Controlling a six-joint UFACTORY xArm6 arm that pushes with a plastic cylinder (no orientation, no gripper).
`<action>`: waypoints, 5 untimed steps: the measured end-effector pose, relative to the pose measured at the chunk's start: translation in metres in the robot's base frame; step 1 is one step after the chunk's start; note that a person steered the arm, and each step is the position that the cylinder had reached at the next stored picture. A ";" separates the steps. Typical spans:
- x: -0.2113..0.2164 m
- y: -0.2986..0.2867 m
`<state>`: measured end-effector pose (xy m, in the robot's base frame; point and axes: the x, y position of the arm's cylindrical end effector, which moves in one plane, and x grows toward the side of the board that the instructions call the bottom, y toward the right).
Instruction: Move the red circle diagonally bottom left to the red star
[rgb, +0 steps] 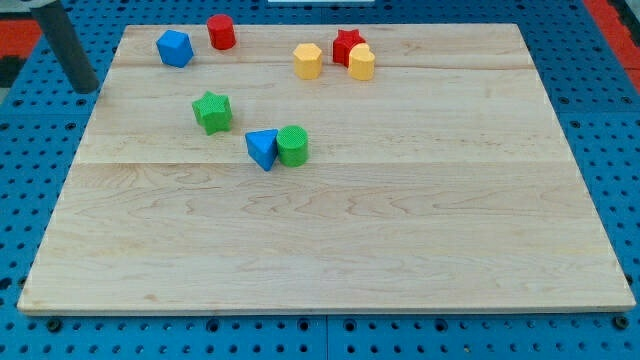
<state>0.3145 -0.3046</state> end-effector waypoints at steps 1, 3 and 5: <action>-0.105 0.000; -0.123 0.010; -0.123 0.186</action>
<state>0.1913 -0.1189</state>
